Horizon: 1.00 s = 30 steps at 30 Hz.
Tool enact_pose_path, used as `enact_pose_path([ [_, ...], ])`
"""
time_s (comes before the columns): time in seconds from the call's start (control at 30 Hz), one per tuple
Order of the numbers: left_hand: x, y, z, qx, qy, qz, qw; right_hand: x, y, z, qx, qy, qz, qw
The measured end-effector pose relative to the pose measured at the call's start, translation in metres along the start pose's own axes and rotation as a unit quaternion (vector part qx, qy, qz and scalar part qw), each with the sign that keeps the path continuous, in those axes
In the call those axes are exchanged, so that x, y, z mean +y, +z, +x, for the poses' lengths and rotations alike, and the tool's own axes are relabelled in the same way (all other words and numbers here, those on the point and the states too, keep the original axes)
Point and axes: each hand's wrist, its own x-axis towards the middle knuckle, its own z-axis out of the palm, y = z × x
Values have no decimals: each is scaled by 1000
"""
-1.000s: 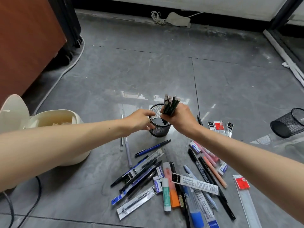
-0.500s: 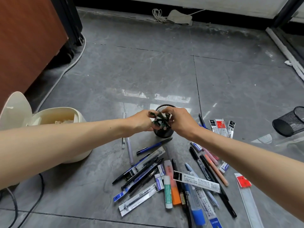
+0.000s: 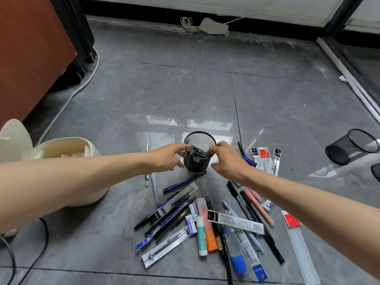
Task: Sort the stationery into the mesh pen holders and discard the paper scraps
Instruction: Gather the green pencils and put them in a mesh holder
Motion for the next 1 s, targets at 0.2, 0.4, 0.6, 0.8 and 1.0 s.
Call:
enact_pose_path([
  [0.2, 8, 11, -7, -17, 20, 16, 1000, 8, 1, -6, 54, 35, 90, 994],
  [0.4, 24, 14, -4, 10, 45, 4, 999, 20, -12, -14, 119, 60, 146, 980],
  [0.6, 49, 39, 13, -24, 57, 42, 997, 49, -29, -48, 200, 127, 171, 956],
  [0.8, 97, 102, 38, -114, 96, 44, 988, 106, -40, -96, 236, 199, 144, 940],
  [1.0, 153, 187, 51, -183, 150, 7, 972, 164, -49, -151, 257, 315, 145, 902],
])
